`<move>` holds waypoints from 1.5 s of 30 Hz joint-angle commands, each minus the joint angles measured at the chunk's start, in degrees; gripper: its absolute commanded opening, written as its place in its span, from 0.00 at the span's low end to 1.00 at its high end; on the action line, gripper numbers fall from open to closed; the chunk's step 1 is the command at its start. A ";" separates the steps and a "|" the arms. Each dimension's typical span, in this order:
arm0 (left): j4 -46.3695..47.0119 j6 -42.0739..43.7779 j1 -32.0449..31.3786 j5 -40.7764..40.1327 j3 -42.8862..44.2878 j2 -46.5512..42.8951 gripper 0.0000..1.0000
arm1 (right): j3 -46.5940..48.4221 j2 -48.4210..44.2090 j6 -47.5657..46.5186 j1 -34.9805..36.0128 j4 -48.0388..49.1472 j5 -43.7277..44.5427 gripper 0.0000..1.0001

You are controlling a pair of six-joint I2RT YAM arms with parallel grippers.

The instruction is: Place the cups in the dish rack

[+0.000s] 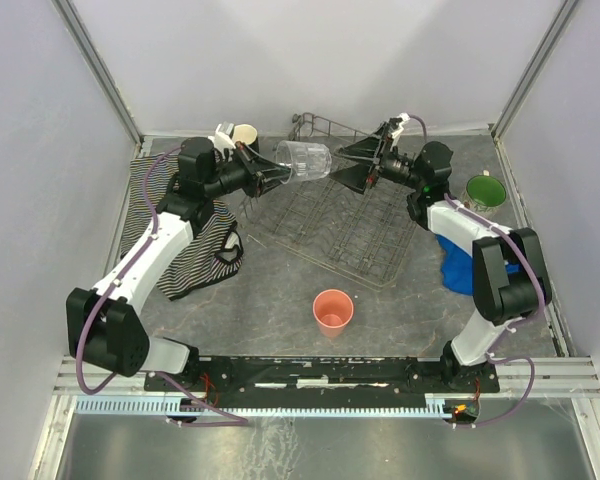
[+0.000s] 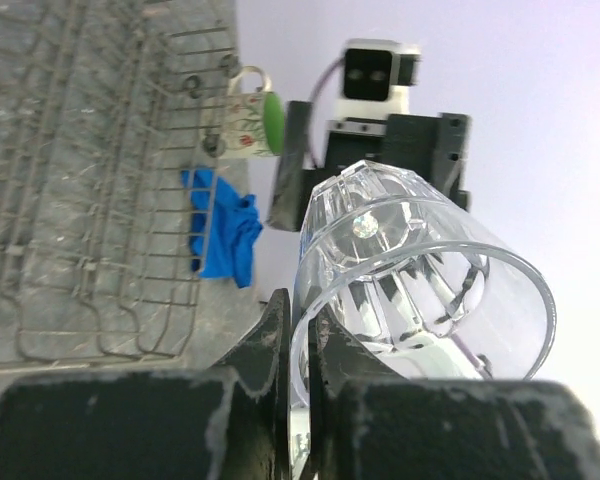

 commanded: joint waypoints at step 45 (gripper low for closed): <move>8.23 -5.61 1.13 4.44 0.58 -0.16 0.03 | 10.27 6.36 12.94 7.04 16.01 3.76 0.97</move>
